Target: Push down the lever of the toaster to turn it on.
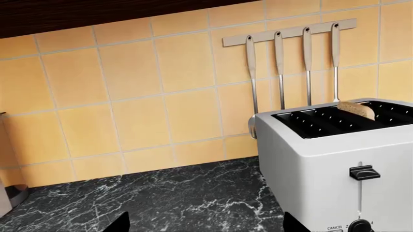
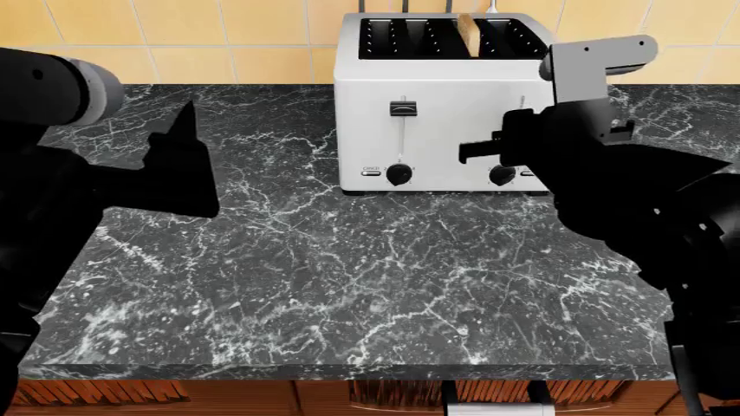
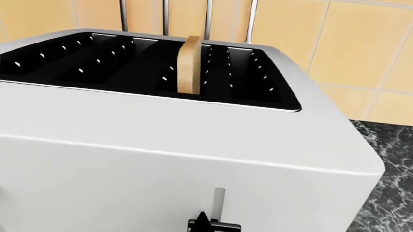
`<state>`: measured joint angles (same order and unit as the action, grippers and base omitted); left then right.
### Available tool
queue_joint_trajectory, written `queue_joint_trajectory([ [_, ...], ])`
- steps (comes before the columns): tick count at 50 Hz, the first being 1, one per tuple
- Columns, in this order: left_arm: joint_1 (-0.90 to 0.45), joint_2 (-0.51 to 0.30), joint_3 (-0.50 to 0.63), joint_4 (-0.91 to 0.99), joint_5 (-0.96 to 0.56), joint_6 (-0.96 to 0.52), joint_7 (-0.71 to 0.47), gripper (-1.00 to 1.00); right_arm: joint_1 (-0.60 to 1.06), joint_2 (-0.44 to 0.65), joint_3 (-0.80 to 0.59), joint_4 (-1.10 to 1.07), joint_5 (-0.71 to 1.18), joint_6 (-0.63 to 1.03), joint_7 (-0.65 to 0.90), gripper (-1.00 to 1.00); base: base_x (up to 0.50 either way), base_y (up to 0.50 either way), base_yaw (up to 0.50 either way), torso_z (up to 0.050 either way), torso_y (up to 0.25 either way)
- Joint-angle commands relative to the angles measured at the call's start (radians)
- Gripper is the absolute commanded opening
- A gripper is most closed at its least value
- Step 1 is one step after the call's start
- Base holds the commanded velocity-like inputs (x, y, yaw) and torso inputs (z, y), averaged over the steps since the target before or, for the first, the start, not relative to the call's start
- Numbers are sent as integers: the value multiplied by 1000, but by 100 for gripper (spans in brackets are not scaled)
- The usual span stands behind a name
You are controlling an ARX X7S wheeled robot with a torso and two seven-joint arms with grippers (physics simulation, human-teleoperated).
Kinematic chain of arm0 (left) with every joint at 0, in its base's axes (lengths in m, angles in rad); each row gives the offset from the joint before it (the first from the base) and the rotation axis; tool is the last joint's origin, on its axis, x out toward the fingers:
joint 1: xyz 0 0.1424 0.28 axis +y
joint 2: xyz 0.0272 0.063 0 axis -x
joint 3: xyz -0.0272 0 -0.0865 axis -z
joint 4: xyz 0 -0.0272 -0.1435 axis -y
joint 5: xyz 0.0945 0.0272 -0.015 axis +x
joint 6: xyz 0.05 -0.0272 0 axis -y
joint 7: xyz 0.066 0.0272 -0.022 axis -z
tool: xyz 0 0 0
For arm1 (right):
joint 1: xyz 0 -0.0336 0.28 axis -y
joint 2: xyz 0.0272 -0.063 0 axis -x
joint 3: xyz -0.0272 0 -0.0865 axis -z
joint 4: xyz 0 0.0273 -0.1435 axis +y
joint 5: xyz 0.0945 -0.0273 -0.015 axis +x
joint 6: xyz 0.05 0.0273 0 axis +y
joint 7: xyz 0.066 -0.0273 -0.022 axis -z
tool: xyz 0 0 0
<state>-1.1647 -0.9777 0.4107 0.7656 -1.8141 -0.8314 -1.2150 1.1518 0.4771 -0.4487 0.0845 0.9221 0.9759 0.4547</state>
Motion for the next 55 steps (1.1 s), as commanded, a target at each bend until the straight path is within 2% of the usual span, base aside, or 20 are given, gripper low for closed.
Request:
queue_joint_trajectory([
  [1,21,-11,-8,12,10,10,8,100,-25,4,-12,16,11,11,11,-100,0,0,0,0,0],
  [16,-64,31,32,-31,-23,-24,-25,100,-35,4,-22,33,5,1,1,-100,0,0,0,0,0],
  [24,-3,42,31,-11,43,-7,-4,100,-43,4,-26,38,3,-4,-1,-100,0,0,0,0,0],
  [29,-67,64,51,-45,8,-29,-29,100,-47,4,-29,42,1,-7,-3,-100,0,0,0,-3,0],
  [33,-74,57,49,-45,-4,-29,-30,100,-55,5,-30,38,3,-8,-1,-100,0,0,0,0,0],
  [38,-19,57,43,-24,48,-11,-10,100,-58,4,-33,41,2,-8,-2,-100,0,0,0,0,0],
  [55,-15,43,38,-18,42,-5,-8,100,-74,2,-36,42,11,-8,-2,-100,0,0,0,0,0],
])
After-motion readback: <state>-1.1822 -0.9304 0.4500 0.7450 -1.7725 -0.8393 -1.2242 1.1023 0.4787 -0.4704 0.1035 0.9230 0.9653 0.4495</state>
